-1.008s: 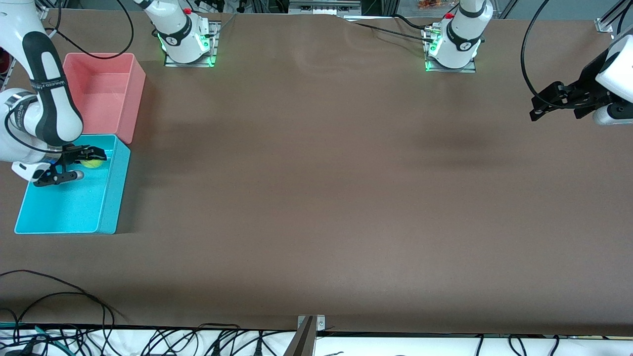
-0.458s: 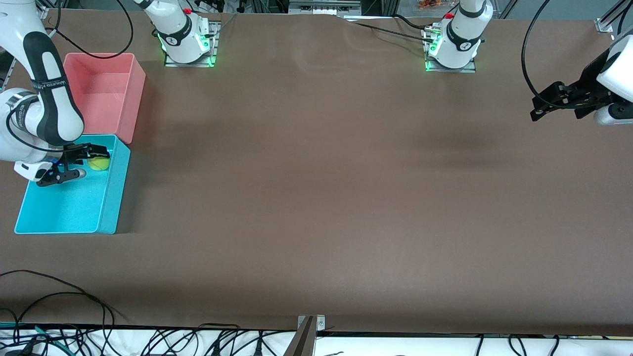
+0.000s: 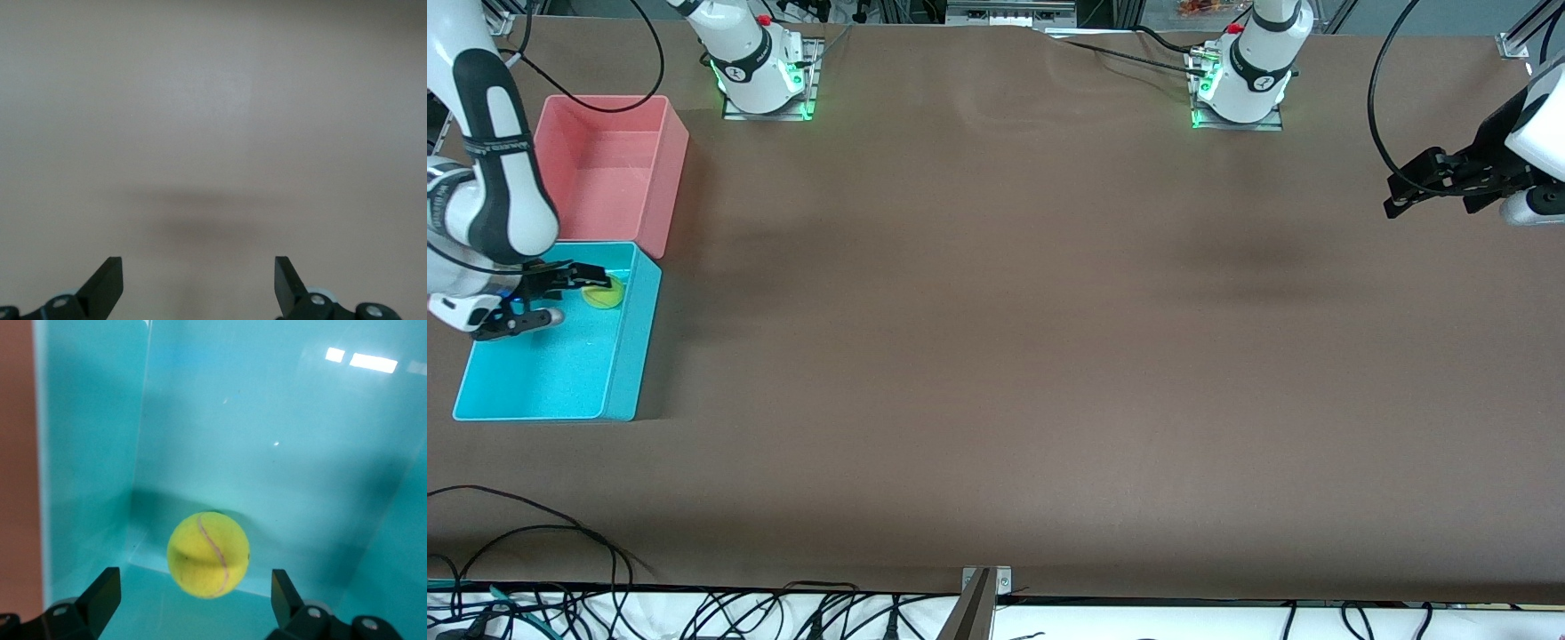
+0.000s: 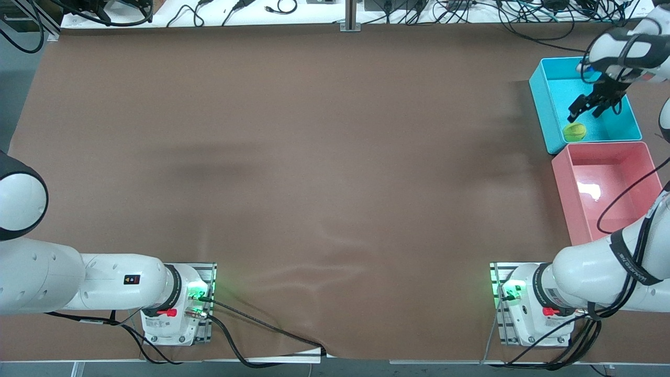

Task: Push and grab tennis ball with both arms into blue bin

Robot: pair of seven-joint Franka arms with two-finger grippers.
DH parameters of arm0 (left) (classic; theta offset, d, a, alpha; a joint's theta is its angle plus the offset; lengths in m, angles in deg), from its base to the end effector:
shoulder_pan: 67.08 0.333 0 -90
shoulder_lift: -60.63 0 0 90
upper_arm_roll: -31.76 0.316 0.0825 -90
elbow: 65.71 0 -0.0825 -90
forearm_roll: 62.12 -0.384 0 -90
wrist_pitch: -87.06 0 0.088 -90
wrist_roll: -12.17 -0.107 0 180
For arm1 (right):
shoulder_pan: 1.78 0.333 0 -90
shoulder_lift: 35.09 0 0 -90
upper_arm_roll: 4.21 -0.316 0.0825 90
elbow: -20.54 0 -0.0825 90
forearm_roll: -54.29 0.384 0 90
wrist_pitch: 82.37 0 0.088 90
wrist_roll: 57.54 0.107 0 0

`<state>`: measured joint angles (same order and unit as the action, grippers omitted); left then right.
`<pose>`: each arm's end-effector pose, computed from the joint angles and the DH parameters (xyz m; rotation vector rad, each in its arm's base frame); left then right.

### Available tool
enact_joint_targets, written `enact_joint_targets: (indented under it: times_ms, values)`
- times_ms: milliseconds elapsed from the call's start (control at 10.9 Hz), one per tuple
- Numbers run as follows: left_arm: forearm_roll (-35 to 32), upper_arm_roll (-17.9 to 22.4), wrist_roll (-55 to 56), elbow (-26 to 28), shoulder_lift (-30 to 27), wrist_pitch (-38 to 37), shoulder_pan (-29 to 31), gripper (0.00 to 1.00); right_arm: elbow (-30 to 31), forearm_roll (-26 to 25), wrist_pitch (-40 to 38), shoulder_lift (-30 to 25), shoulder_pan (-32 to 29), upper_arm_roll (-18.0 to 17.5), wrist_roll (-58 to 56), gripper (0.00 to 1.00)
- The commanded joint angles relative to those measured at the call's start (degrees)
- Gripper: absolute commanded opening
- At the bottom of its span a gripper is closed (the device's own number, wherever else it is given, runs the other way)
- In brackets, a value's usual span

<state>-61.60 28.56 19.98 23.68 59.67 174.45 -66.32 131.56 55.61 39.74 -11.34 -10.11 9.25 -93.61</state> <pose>0.5443 -0.0245 0.6347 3.1316 0.1464 -0.0295 0.5561 -0.2163 0.2598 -3.0663 -0.3764 0.3421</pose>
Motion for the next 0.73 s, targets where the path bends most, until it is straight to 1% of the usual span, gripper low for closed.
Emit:
enact_joint_targets:
  times_ms: [0,183,367,550,642]
  values:
    - [-1.6,-0.3,0.7,-1.9,0.9,-1.3,-0.2,1.00,-11.5,0.8,-11.2,-1.0,0.3,-2.0,5.1,1.00]
    - [-1.5,-0.1,0.8,-2.0,0.9,-1.3,-0.1,1.00,-19.1,0.8,-18.0,-1.0,0.6,-2.1,12.7,1.00]
    - [-1.2,0.2,0.8,-2.0,0.9,-1.3,0.2,1.00,-26.3,0.9,-25.2,-1.0,1.5,-2.6,15.4,1.00]
    - [-1.0,0.0,0.9,-2.0,0.9,-1.4,0.0,1.00,-30.4,0.8,-30.0,-1.8,2.4,-2.6,18.8,1.00]
    - [-1.0,0.0,0.9,-2.0,0.8,-1.3,0.0,1.00,-30.7,0.9,-31.5,-2.6,2.8,-2.7,19.5,1.00]
